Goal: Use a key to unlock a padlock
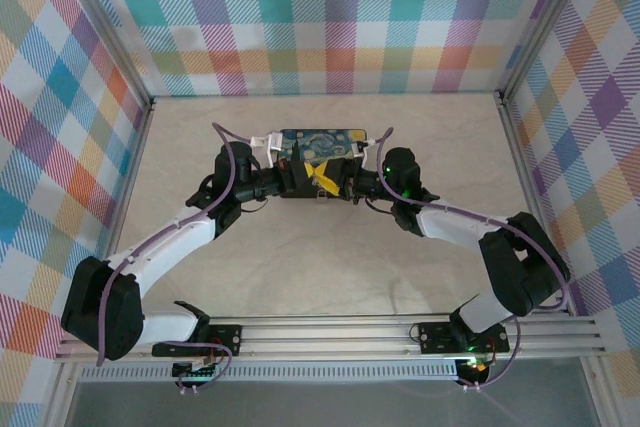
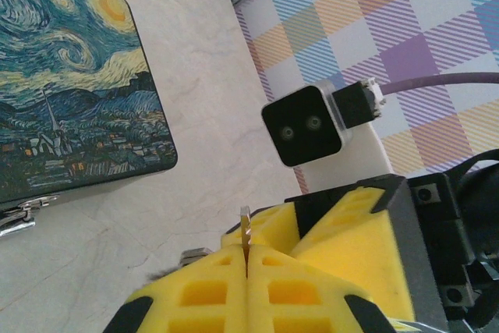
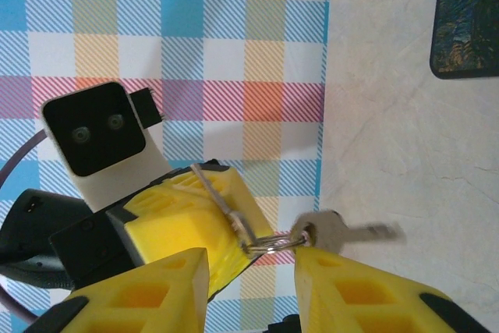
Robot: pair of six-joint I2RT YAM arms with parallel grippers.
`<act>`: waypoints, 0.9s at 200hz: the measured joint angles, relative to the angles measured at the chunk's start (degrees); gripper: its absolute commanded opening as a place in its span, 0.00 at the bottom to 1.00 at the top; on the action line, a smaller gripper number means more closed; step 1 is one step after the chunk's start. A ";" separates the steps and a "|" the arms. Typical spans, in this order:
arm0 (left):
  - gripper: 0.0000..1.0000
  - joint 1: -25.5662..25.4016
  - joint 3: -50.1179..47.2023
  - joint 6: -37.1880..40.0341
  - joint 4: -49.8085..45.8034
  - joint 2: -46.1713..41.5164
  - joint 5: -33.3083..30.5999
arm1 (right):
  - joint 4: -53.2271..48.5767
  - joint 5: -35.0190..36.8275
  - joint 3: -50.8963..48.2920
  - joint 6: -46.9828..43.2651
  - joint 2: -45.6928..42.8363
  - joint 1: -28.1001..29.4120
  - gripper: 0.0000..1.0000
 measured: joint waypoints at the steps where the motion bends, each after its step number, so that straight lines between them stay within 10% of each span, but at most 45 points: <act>1: 0.00 0.00 0.00 -0.02 0.00 0.00 0.00 | -0.02 0.00 0.00 0.00 -0.07 0.00 0.33; 180: 0.00 0.00 -0.48 -1.18 0.66 0.02 0.24 | 3.37 0.83 0.00 0.50 1.55 0.37 0.28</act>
